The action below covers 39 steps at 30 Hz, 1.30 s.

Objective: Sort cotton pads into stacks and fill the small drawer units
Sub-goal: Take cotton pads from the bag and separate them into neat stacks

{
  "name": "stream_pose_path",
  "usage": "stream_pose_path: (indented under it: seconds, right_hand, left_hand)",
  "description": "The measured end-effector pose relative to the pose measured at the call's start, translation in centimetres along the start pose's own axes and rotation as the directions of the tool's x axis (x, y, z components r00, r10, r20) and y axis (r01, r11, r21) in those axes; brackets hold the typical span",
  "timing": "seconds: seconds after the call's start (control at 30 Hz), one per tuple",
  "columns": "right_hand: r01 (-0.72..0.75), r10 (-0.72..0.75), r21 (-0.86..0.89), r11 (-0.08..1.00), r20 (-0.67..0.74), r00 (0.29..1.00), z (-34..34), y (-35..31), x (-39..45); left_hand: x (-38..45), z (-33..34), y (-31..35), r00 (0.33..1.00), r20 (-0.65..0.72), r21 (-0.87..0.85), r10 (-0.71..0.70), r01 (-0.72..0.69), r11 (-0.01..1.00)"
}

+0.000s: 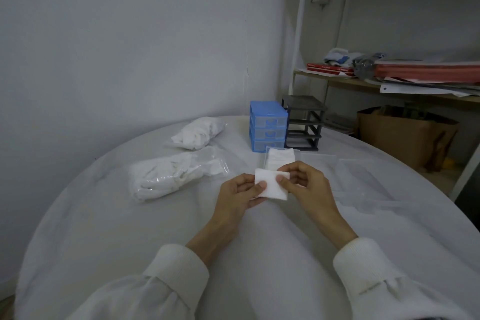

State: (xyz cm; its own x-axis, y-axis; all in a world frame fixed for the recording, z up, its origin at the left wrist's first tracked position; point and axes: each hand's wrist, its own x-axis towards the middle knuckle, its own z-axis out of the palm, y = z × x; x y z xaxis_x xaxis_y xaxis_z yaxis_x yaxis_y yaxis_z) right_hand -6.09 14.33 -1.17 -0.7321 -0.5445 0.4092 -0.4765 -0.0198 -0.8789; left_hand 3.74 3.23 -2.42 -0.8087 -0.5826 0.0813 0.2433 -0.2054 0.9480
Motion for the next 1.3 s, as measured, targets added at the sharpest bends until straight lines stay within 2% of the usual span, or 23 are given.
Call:
stream_pose_path:
  seconds: [0.17, 0.27, 0.43, 0.5, 0.6, 0.73, 0.83, 1.0, 1.13, 1.3]
  right_hand:
    - [0.038, -0.038, -0.001, 0.999, -0.028, 0.999, -0.5, -0.2, 0.3]
    - [0.057, -0.060, -0.034, 0.998, -0.091, 0.994, -1.3, -0.2, 0.7]
    - [0.061, -0.129, -0.239, 0.969, -0.280, 0.951, -4.6, 0.5, 1.4]
    - [-0.008, -0.125, -0.380, 0.925, -0.323, 0.938, -5.9, 1.2, 1.6]
    - [-0.157, -0.037, -0.523, 0.838, -0.341, 0.939, -7.2, 2.2, 1.6]
    - [-0.235, 0.057, -0.694, 0.681, -0.269, 0.961, -7.6, 3.1, 1.6]
    - [-0.224, 0.073, -0.780, 0.584, -0.224, 0.972, -7.5, 2.8, 1.6]
    - [-0.196, 0.076, -0.862, 0.467, -0.182, 0.980, -7.2, 2.3, 1.1]
    - [-0.118, 0.073, -0.907, 0.403, -0.097, 0.993, -7.0, 2.2, 1.2]
    - [-0.074, 0.015, -0.906, 0.416, -0.075, 0.997, -6.7, 2.5, 1.1]
  left_hand:
    - [0.2, 0.1, 0.0, 0.996, -0.035, 0.124, 0.085, -0.080, 0.989]
    - [0.3, 0.5, -0.3, 0.989, -0.039, 0.188, 0.144, -0.134, 0.973]
    - [0.7, 1.1, -1.0, 0.970, -0.031, 0.289, 0.241, -0.222, 0.931]
    - [0.8, 1.6, -1.1, 0.946, 0.011, 0.421, 0.324, -0.298, 0.857]
    - [1.2, 3.5, -1.2, 0.896, 0.170, 0.621, 0.410, -0.421, 0.661]
    - [1.9, 6.9, -1.7, 0.833, 0.426, 0.765, 0.354, -0.540, 0.350]
    - [2.1, 8.3, -2.6, 0.833, 0.484, 0.834, 0.268, -0.532, 0.148]
    - [2.5, 8.6, -3.1, 0.863, 0.478, 0.876, 0.162, -0.481, -0.026]
    - [2.9, 8.1, -3.2, 0.813, 0.552, 0.832, 0.182, -0.525, -0.178]
    - [3.1, 8.1, -3.3, 0.791, 0.580, 0.814, 0.193, -0.556, -0.168]
